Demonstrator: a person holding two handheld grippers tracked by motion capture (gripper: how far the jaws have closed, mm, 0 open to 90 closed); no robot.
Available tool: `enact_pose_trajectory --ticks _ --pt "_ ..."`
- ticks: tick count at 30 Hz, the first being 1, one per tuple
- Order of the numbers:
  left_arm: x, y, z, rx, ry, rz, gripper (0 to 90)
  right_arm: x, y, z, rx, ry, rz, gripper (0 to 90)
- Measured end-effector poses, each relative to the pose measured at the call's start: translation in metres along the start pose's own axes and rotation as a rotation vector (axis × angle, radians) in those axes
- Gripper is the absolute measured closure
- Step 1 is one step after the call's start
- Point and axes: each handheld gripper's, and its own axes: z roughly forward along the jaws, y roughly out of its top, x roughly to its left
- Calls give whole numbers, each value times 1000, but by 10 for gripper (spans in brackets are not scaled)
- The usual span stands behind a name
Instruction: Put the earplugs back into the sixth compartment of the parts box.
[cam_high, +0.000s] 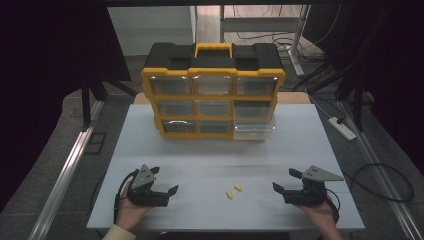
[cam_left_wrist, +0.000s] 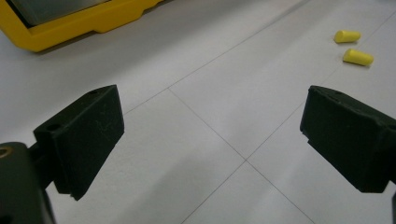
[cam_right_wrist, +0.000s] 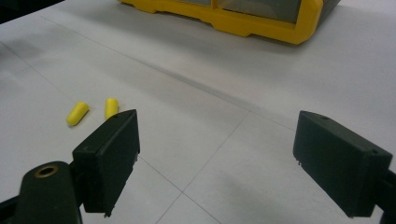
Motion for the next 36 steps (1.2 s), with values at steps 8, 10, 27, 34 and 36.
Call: enact_pose_trajectory --ticks 8,10,27,34,36 --pt "-1 0 0 3 0 7 61 9 11 2 -22 26 -18 155" --pt "-1 0 0 1 -2 5 61 12 14 4 -21 32 -21 159" --pt "-1 -1 1 5 -5 7 66 33 34 16 25 69 -68 174" --pt "-2 -1 1 6 -8 8 68 39 40 22 39 76 -70 183" --pt "-2 -1 1 6 -7 7 68 41 42 24 39 79 -70 185"
